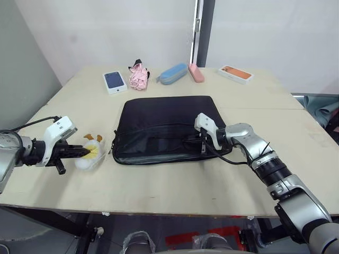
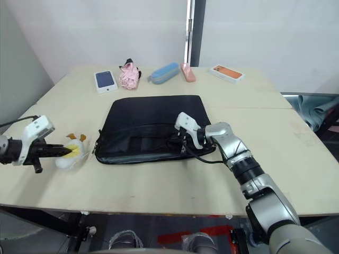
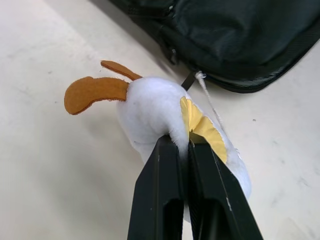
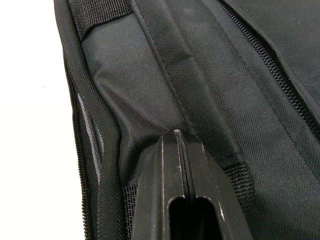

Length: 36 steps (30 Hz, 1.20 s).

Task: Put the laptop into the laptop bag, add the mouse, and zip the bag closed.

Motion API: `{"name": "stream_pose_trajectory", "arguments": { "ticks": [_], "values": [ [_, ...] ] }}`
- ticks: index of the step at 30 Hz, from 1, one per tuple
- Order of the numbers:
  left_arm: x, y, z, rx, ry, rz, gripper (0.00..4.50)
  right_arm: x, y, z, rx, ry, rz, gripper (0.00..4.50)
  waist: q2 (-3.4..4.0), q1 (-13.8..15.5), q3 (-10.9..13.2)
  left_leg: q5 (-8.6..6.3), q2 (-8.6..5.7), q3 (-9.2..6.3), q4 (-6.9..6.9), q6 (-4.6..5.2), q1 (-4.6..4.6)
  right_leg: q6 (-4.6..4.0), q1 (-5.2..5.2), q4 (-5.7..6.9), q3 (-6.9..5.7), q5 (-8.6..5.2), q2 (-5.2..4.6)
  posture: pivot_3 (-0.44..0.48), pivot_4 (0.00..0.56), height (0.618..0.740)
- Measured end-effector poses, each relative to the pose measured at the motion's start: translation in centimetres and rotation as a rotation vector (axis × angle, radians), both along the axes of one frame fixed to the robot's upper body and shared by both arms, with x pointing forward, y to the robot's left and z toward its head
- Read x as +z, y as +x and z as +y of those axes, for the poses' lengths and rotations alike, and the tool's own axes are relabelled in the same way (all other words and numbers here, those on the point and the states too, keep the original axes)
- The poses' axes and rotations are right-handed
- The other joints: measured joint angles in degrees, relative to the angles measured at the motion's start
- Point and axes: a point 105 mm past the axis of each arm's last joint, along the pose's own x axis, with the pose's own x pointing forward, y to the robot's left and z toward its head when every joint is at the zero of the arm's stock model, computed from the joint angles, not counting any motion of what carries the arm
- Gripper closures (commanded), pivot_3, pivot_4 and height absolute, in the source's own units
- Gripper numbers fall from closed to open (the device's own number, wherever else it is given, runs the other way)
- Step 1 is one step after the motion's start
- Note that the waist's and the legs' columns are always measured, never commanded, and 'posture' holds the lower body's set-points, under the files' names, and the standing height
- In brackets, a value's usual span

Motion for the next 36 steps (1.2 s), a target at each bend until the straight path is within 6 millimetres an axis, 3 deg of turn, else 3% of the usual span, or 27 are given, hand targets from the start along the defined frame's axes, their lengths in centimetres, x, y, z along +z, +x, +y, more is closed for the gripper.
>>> {"name": "stream_pose_trajectory", "arguments": {
  "ticks": [2, 7, 11, 16, 19, 22, 27, 32, 36],
  "values": [
    [-0.4, -0.5, -0.6, -0.022, -0.016, 0.022, 4.47, 0.0, -0.1, 0.2, 0.004, 0.004, 0.001, 4.5, 0.01, -0.27, -0.01, 0.0, 0.01, 0.01, -0.02, 0.0, -0.02, 0.0, -0.03, -0.02, 0.01, 0.0, 0.02, 0.0, 0.15, 0.74],
    [-2.2, -4.2, -3.2, -0.147, -0.08, 0.153, 4.47, 0.1, -0.5, 0.6, 0.013, 0.014, 0.0, 4.5, -0.02, -0.81, -0.05, -0.01, 0.02, 0.11, -0.34, 0.0, -0.09, 0.01, -0.08, -0.41, 0.01, -0.01, 0.04, 0.0, 0.15, 0.74],
    [-2.5, -4.8, -4.1, -0.158, -0.118, 0.169, 4.47, 0.0, -0.7, 0.5, 0.004, 0.013, 0.002, 4.5, 0.01, -0.8, -0.05, -0.01, 0.11, 0.12, -0.39, -0.01, -0.04, 0.0, -0.09, -0.41, 0.0, -0.01, 0.11, 0.0, 0.15, 0.74],
    [-3.2, -6.3, -6.6, -0.235, -0.168, 0.196, 4.47, 0.0, -0.8, 0.5, -0.002, 0.01, 0.004, 4.5, 0.0, -0.99, -0.08, -0.02, 0.1, 0.18, -0.4, -0.01, -0.05, 0.01, -0.08, -0.44, 0.07, -0.01, 0.1, 0.0, 0.15, 0.74],
    [-3.9, -5.8, -8.3, -0.262, -0.162, 0.157, 4.47, -0.1, -0.8, 0.3, -0.01, 0.007, 0.01, 4.5, 0.09, -0.97, -0.17, -0.01, 0.1, 0.18, -0.4, -0.01, -0.03, 0.01, -0.06, -0.4, 0.06, -0.01, 0.1, 0.0, 0.15, 0.74],
    [-4.3, -3.8, -9.8, -0.256, -0.132, 0.066, 4.47, -0.2, -0.7, 0.1, -0.022, 0.006, 0.015, 4.5, 0.09, -0.69, -0.25, -0.01, 0.1, 0.17, -0.32, 0.0, 0.01, 0.0, -0.04, -0.25, 0.05, -0.01, 0.08, 0.0, 0.15, 0.74],
    [-5.1, -2.2, -12.0, -0.349, 0.002, -0.042, 4.47, -0.4, -0.7, 0.0, -0.034, 0.0, 0.024, 4.5, 0.29, -0.45, -0.63, -0.01, 0.06, 0.17, -0.25, 0.0, 0.05, 0.01, 0.03, -0.17, 0.07, -0.01, 0.04, 0.0, 0.15, 0.74],
    [-5.3, -1.6, -14.4, -0.44, 0.012, -0.105, 4.47, -0.5, -0.6, -0.2, -0.043, -0.016, 0.025, 4.5, 0.59, -0.2, -0.98, 0.0, -0.02, 0.21, -0.24, 0.01, 0.06, 0.02, 0.09, -0.12, 0.05, 0.0, -0.1, 0.0, 0.15, 0.74],
    [-5.1, -2.3, -16.4, -0.555, -0.057, -0.134, 4.47, -0.5, -0.7, 0.0, -0.036, -0.011, 0.027, 4.5, 0.53, -0.35, -1.02, 0.0, -0.01, 0.19, -0.24, 0.01, 0.01, 0.02, 0.03, -0.14, 0.05, 0.0, -0.06, 0.0, 0.15, 0.74]
  ]
}}
